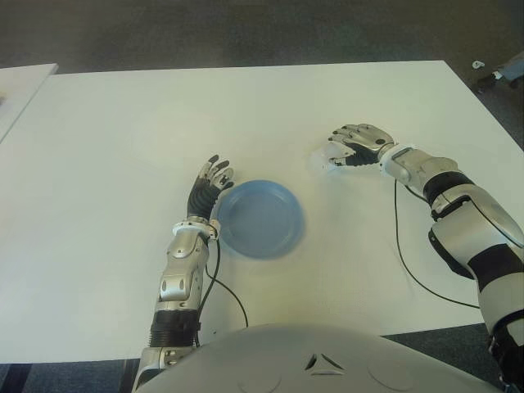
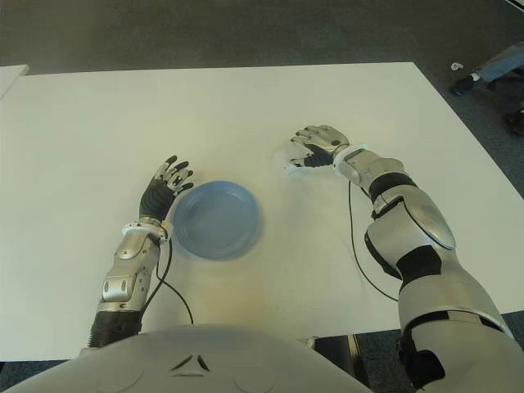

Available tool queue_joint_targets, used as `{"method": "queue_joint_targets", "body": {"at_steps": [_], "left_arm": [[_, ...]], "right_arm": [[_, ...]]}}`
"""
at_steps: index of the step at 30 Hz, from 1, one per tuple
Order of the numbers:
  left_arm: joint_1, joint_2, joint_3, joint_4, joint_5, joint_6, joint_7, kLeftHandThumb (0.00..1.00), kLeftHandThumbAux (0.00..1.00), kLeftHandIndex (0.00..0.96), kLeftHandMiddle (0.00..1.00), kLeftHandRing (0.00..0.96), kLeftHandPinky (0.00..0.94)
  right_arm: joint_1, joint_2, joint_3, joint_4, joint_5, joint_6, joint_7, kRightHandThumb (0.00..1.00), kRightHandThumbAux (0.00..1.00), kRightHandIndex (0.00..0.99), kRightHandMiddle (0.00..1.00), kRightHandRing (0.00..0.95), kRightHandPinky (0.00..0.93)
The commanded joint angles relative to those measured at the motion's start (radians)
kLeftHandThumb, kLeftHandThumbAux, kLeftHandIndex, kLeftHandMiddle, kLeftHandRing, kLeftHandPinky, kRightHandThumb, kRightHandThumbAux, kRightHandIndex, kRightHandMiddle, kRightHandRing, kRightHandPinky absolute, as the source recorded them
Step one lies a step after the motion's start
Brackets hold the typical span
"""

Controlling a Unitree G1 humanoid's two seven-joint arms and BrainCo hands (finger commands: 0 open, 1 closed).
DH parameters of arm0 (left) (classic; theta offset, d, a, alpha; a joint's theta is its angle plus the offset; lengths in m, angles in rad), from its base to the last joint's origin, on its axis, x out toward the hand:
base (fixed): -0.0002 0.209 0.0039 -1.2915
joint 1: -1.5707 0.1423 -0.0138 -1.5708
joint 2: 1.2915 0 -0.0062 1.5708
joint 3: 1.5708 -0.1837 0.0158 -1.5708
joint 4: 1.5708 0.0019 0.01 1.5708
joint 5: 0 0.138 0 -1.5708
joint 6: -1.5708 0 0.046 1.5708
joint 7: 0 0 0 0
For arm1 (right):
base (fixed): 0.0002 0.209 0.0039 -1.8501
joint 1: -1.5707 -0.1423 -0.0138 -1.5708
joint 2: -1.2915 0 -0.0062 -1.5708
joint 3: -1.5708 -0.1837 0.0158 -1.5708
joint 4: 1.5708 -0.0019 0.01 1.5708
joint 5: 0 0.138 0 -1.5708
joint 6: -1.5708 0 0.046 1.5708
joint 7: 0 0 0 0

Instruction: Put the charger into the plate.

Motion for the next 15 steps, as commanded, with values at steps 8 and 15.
{"method": "queue_joint_targets", "body": {"at_steps": [8, 15], "left_arm": [[0.014, 0.001, -0.008, -0.014, -0.003, 0.021, -0.007, 0.089, 0.586, 0.091, 0.179, 0.22, 0.269], [0.014, 0.002, -0.008, -0.015, -0.007, 0.023, -0.012, 0.083, 0.589, 0.091, 0.179, 0.218, 0.263]], "right_arm": [[0.04, 0.017, 0.047, 0.006, -0.037, -0.026, -0.036, 0.413, 0.15, 0.0, 0.0, 0.0, 0.0], [0.045, 0.012, 0.08, 0.004, -0.057, -0.032, -0.081, 0.4, 0.148, 0.0, 0.0, 0.0, 0.0]]}}
